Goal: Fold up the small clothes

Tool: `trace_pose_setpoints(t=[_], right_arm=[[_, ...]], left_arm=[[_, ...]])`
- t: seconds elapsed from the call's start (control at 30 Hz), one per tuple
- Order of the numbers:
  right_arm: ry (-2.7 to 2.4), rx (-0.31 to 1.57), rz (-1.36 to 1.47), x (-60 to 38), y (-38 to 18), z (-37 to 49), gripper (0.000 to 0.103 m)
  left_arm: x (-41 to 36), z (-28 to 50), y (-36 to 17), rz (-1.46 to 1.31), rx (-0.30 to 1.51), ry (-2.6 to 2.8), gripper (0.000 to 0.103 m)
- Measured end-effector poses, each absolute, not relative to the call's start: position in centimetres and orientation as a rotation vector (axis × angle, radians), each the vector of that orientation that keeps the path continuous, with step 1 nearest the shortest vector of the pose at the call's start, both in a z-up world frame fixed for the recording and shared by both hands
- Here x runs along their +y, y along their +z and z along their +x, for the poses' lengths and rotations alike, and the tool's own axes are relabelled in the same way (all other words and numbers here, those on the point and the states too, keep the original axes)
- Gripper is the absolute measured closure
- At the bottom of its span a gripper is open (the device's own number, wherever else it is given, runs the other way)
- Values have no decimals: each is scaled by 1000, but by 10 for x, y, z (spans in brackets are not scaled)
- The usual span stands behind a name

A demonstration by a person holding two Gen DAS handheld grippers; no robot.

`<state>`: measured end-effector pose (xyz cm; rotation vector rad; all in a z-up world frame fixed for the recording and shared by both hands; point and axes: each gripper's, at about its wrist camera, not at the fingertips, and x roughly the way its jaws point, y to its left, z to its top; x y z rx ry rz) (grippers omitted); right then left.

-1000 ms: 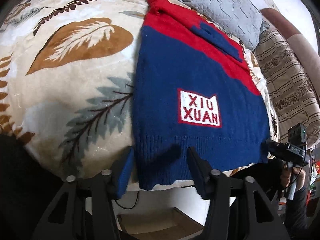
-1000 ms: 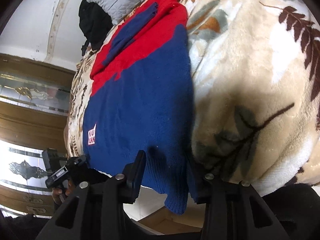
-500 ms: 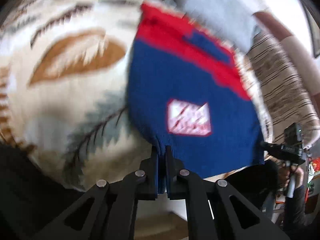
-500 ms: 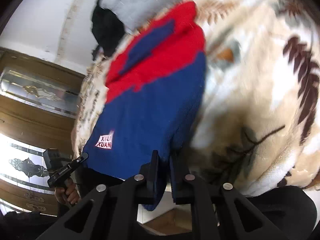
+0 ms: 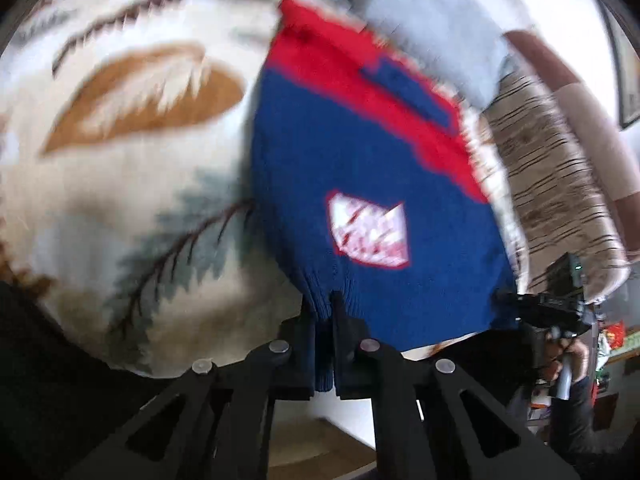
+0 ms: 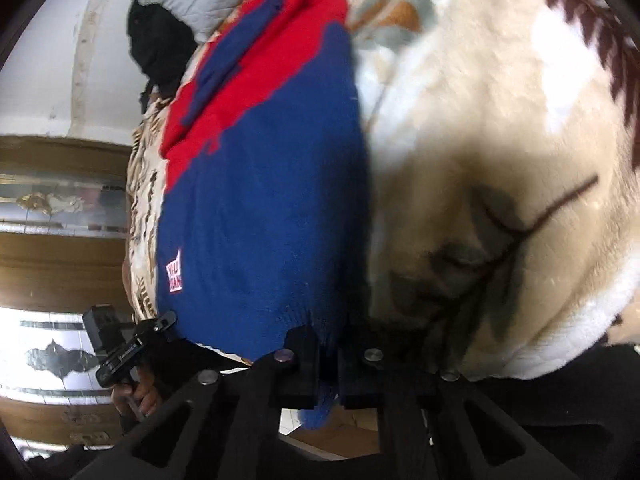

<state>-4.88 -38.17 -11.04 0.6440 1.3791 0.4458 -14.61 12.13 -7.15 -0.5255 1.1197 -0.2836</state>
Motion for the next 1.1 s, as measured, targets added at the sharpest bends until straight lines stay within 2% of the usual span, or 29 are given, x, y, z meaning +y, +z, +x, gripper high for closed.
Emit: trace_pose_setpoints(t=[0.1, 0.17, 0.27, 0.33, 0.4, 0.47, 0.57, 0.63, 0.83, 1.0, 1.07, 1.1], right_arm=[[508, 1274, 672, -381, -77, -51, 97], [538, 1222, 678, -380, -62, -50, 97], [506, 1307, 691, -377, -93, -46, 97], [490, 1345, 737, -381, -110, -47, 97], [527, 1275, 759, -383, -92, -49, 97], [552, 1202, 748, -386, -72, -48, 97], [514, 1254, 760, -390, -93, -37, 97], [486, 1337, 799, -391, -118, -38, 97], [587, 1221, 843, -388, -81, -13, 97], [678, 995, 863, -383, -21, 91, 97], [657, 919, 914, -390, -10, 137, 97], [636, 878, 954, -392, -13, 168, 93]], left_arm=[[129, -149, -45, -561, 1029, -316, 97], [131, -145, -54, -565, 1050, -306, 97], [136, -138, -96, -602, 1199, -236, 98], [139, -144, -81, -619, 1144, -257, 98], [139, -147, -55, -607, 1045, -292, 97], [137, -142, -50, -562, 1037, -282, 97], [135, -129, -92, -589, 1195, -234, 98], [130, -129, -94, -591, 1212, -229, 97], [132, -86, -21, -604, 1029, -331, 97], [145, 21, 48, -546, 794, -375, 98], [146, 62, 51, -508, 725, -336, 97], [149, 89, 44, -505, 713, -302, 94]])
